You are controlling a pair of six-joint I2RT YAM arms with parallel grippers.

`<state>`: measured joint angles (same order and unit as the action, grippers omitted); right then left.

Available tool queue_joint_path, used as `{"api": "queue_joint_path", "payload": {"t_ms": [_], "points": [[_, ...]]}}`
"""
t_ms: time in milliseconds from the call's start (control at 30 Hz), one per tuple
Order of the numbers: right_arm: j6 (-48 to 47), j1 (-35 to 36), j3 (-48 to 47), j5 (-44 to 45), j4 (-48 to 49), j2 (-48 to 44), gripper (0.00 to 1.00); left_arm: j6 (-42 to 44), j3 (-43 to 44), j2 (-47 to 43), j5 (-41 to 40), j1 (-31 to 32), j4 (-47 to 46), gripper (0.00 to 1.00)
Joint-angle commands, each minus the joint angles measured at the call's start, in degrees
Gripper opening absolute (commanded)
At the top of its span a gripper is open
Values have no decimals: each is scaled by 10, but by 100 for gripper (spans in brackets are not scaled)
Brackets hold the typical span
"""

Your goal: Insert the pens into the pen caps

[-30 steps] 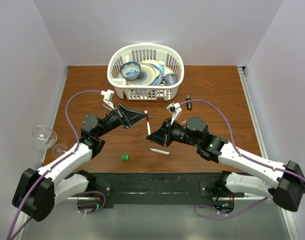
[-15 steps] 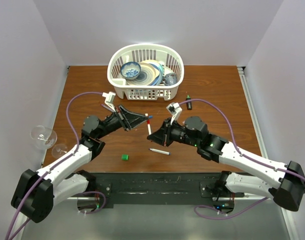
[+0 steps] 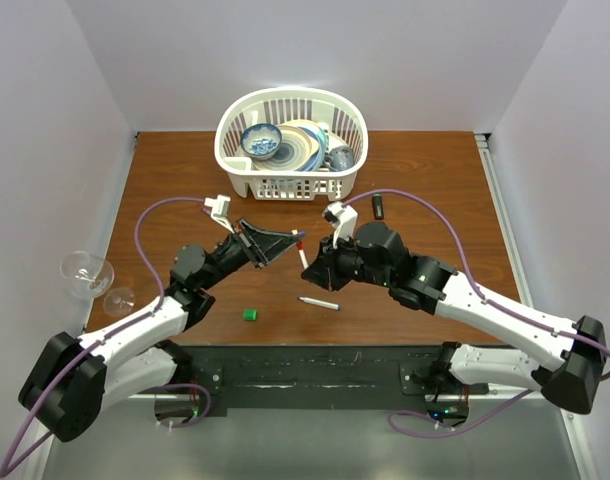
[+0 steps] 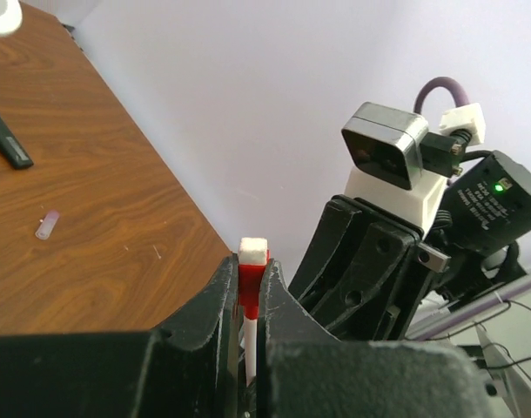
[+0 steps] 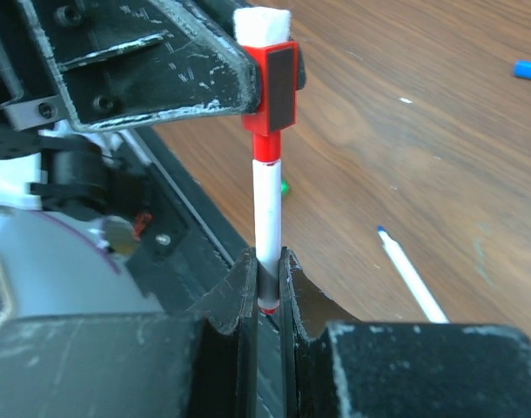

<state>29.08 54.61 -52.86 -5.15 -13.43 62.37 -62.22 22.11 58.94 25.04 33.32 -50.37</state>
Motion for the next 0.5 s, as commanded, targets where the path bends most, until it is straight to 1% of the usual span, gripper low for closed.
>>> {"api": "queue_joint_path", "payload": {"t_ms": [0,100,167,300,400,467], "points": [[-45,-13,-111,118,111,14,0,3,-44,7,70,59,30,0],[-53,-13,-129,131,115,26,0,11,-46,11,62,75,38,0],[-56,-13,-145,141,112,30,0,3,-58,14,50,86,12,0],[-78,-13,-171,156,111,39,0,0,-65,38,27,129,-2,0],[-100,-14,-194,161,107,49,0,-4,-66,69,20,162,-38,0],[-110,-19,-210,153,103,58,0,-7,-67,81,18,173,-67,0]]}}
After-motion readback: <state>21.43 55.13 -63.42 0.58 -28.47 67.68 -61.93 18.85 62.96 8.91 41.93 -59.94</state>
